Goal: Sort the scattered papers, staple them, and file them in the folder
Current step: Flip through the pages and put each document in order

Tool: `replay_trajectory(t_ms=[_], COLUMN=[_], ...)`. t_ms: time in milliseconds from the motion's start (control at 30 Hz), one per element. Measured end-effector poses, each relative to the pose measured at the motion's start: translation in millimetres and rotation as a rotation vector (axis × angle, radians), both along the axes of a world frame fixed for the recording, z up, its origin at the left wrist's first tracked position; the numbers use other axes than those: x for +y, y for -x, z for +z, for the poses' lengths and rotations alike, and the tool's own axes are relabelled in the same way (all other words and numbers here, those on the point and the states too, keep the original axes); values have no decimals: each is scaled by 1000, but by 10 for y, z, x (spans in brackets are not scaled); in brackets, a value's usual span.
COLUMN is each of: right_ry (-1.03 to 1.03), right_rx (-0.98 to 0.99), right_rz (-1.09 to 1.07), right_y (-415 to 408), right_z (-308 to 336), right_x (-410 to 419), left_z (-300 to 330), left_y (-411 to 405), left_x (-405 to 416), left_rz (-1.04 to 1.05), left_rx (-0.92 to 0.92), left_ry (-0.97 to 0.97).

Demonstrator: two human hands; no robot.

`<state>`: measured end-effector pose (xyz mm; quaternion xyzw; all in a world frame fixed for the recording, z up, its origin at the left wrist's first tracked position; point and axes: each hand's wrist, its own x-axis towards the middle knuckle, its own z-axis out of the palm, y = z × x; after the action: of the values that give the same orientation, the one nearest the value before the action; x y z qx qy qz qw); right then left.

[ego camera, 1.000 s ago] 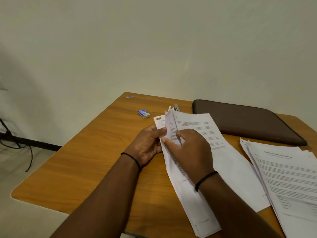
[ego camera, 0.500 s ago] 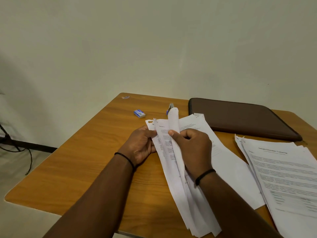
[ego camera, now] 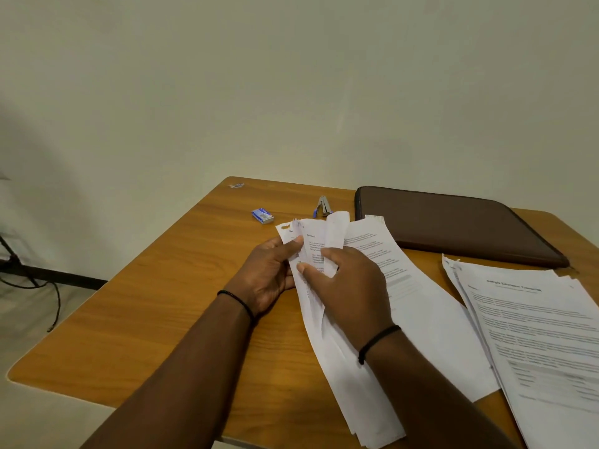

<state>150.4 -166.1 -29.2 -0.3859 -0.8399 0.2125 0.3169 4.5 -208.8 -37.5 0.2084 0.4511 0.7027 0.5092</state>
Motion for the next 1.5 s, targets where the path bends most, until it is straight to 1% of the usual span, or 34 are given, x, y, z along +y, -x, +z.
replay_trajectory(t_ms=[133, 333, 433, 500, 633, 767, 933, 1000, 1100, 1267, 1367, 1433, 1500], right_ry=[-10, 104, 111, 112, 44, 111, 101, 97, 102, 191, 223, 201, 146], right_rx=[17, 188, 239, 262, 210, 171, 127, 137, 197, 397, 495, 473, 388], right_rz=[-60, -148, -153, -119, -79, -54, -48, -65, -112, -187, -151, -100, -83], right_y=[27, 0, -27, -29, -9, -4, -13, -6, -13, -46, -56, -54, -45], right_z=[-14, -8, 6, -1, -55, -50, -18, -39, -58, -29, -1, -16, -61], right_x=[-5, 60, 84, 77, 54, 33, 13, 25, 52, 98, 86, 62, 46], left_z=[-24, -23, -13, -10, -10, 16, 28, 18, -3, -21, -22, -31, -37], left_y=[-1, 13, 6, 2, -22, -48, -68, -68, -61, -41, -32, -40, -53], left_x=[4, 10, 3, -2, -17, -40, -35, -30, -16, -9, -20, -23, -21], left_rz=[9, 51, 34, 24, 13, -1, -22, -20, -8, 9, 3, 2, 2], left_rx=[44, 48, 36, 27, 49, 112, 148, 162, 164, 154, 151, 165, 181], left_ry=[19, 59, 44, 25, 5, -20, -37, -35, -20, -13, -28, -39, -43])
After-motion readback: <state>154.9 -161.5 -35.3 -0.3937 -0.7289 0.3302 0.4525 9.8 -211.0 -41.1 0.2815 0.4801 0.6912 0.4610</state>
